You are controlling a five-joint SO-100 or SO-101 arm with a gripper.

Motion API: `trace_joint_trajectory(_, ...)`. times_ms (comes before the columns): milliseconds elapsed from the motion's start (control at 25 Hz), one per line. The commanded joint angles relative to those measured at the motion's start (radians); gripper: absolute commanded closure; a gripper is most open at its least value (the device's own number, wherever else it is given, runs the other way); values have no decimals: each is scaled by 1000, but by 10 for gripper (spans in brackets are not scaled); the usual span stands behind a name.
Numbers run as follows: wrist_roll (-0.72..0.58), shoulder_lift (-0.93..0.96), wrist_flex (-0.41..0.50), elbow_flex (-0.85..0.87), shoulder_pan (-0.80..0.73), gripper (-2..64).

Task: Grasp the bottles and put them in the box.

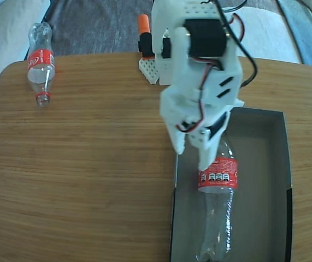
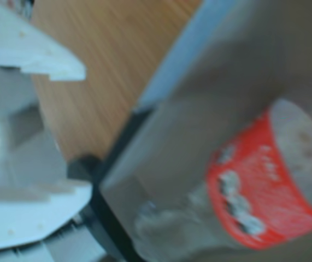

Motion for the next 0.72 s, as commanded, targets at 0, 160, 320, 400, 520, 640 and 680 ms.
trace_joint_trajectory(0,46,38,-6,-67,103,418)
trace_joint_trajectory(160,155,44,-14,-112,249,418)
trace_joint_trajectory(320,276,34,-17,-144,408,418)
trace_joint_trajectory(400,327,34,-48,-135,488,418)
trace_joint_trajectory(520,422,34,-63,-132,601,418)
trace_joint_trajectory(640,509,32,-63,-127,698,418)
trace_joint_trajectory(680,543,32,-63,-127,729,418)
